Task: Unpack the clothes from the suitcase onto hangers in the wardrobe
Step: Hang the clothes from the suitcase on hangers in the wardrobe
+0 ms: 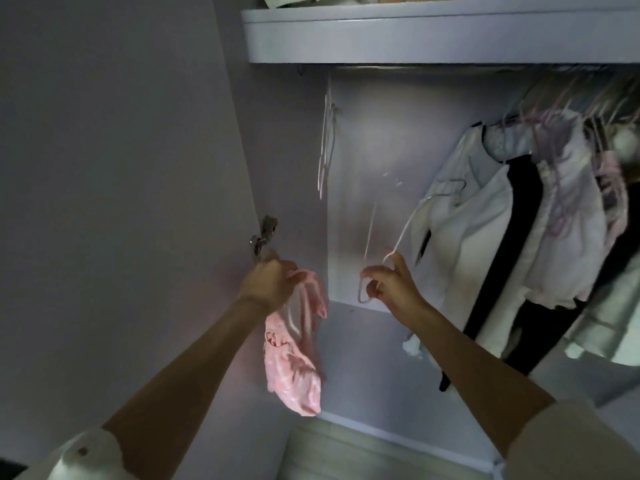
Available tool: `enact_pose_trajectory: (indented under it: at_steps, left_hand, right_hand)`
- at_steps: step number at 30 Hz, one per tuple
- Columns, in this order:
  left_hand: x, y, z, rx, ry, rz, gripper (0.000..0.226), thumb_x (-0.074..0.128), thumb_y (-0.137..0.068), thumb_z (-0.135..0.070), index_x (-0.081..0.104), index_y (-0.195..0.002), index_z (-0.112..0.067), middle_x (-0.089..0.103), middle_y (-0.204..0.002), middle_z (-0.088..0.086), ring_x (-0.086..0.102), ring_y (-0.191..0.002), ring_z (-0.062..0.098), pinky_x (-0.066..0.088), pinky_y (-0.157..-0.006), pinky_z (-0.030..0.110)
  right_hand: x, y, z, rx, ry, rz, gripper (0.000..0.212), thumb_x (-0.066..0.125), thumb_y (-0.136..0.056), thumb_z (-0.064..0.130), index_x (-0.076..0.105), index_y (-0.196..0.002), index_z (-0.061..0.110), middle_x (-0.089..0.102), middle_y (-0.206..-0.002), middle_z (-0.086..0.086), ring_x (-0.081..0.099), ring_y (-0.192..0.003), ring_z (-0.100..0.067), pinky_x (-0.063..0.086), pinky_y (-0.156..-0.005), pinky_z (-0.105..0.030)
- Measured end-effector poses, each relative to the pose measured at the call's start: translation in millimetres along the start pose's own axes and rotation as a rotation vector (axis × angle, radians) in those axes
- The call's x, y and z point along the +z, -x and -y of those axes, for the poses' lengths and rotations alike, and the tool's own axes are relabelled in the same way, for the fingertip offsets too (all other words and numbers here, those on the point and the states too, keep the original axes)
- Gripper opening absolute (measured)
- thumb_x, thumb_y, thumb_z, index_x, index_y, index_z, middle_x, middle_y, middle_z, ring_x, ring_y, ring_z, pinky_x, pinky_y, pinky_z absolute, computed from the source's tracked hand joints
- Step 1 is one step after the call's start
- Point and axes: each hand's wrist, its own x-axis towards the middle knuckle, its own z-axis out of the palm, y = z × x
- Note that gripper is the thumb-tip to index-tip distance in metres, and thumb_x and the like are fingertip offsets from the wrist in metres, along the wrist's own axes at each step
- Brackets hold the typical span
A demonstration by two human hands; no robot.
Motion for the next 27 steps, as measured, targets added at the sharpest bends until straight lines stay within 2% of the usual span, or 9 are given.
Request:
enact_pose_trajectory:
  at_steps: [4, 7, 10, 13, 17, 20, 22, 24, 27]
  left_hand:
    - [20, 13, 6, 0.068, 0.078, -0.086, 0.030, 0.052, -0.092, -0.035, 0.071, -0.092, -0.012, 0.051, -0.122, 0.012, 0.042, -0.125, 0.025, 0.037, -0.103, 0.036]
    - [27, 22, 0, 0.052, 0.423, -0.133, 0.027, 0.053, -0.093, -0.018, 0.069, -0.081, 0.000, 0.063, -0.092, 0.020, 0.060, -0.091, 0.021, 0.043, -0.080, 0.028]
    - [27, 31, -11, -0.081, 0.855, -0.036, 0.031, 0.049, -0.094, -0.006, 0.057, -0.064, -0.007, 0.055, -0.063, 0.008, 0.052, -0.049, 0.000, 0.040, -0.058, 0.021]
    - [28, 38, -20, -0.124, 1.056, -0.003, 0.029, 0.052, -0.092, -0.004, 0.055, -0.064, -0.011, 0.048, -0.053, 0.001, 0.046, -0.048, 0.006, 0.038, -0.053, 0.020]
    - [18, 39, -38, -0.054, 1.097, 0.003, 0.014, 0.054, -0.091, -0.006, 0.060, -0.079, -0.009, 0.054, -0.062, 0.002, 0.047, -0.038, -0.003, 0.041, -0.045, 0.010]
    - [13, 33, -45, -0.065, 1.059, -0.012, 0.012, 0.052, -0.093, -0.008, 0.056, -0.082, -0.008, 0.045, -0.062, 0.008, 0.042, -0.031, 0.000, 0.037, -0.040, 0.010]
    - [11, 28, -48, -0.073, 0.997, -0.037, 0.016, 0.051, -0.094, -0.009, 0.052, -0.078, -0.009, 0.044, -0.062, 0.007, 0.043, -0.031, -0.002, 0.036, -0.039, 0.006]
    - [9, 23, -49, -0.090, 0.979, -0.055, 0.017, 0.051, -0.093, -0.009, 0.053, -0.076, -0.009, 0.048, -0.065, 0.004, 0.049, -0.039, -0.004, 0.037, -0.042, 0.004]
    - [9, 14, -46, -0.130, 0.981, -0.082, 0.025, 0.053, -0.091, -0.010, 0.053, -0.067, -0.016, 0.053, -0.069, 0.003, 0.051, -0.064, 0.013, 0.038, -0.053, 0.007]
  right_hand:
    - [-12, 30, -19, 0.108, 0.090, -0.131, 0.023, 0.037, -0.089, -0.009, 0.047, -0.097, 0.009, 0.051, -0.067, -0.009, 0.041, -0.030, -0.008, 0.033, -0.037, -0.014]
    - [-17, 63, -43, -0.024, 0.116, -0.130, 0.020, 0.044, -0.091, -0.006, 0.043, -0.079, 0.010, 0.052, -0.074, -0.008, 0.056, -0.045, -0.009, 0.048, -0.047, -0.017]
    - [-23, 77, -44, -0.088, 0.097, -0.172, 0.019, 0.055, -0.087, -0.003, 0.047, -0.075, 0.009, 0.056, -0.074, -0.008, 0.060, -0.065, -0.015, 0.052, -0.059, -0.017]
    - [-34, 75, -31, -0.214, 0.123, -0.286, 0.017, 0.058, -0.089, 0.010, 0.048, -0.075, 0.012, 0.054, -0.059, -0.001, 0.056, -0.052, -0.005, 0.051, -0.060, -0.021]
    - [-48, 76, -21, -0.203, 0.234, -0.411, 0.027, 0.040, -0.098, 0.031, 0.049, -0.084, 0.009, 0.041, -0.057, -0.002, 0.043, -0.048, -0.011, 0.042, -0.041, -0.018]
    - [-55, 75, -28, -0.141, 0.397, -0.430, 0.041, 0.029, -0.099, 0.037, 0.053, -0.090, 0.006, 0.040, -0.064, 0.003, 0.038, -0.056, -0.009, 0.032, -0.050, -0.021]
    - [-62, 76, -31, -0.093, 0.473, -0.411, 0.044, 0.027, -0.100, 0.037, 0.048, -0.117, 0.003, 0.037, -0.073, 0.012, 0.035, -0.064, 0.000, 0.029, -0.059, -0.017]
    - [-68, 78, -29, -0.095, 0.527, -0.397, 0.044, 0.027, -0.100, 0.034, 0.038, -0.132, 0.006, 0.032, -0.078, 0.017, 0.029, -0.068, 0.006, 0.025, -0.063, -0.011]
    - [-77, 79, -23, -0.161, 0.506, -0.413, 0.038, 0.032, -0.100, 0.029, 0.044, -0.126, 0.005, 0.046, -0.089, 0.004, 0.034, -0.070, 0.006, 0.031, -0.067, -0.012]
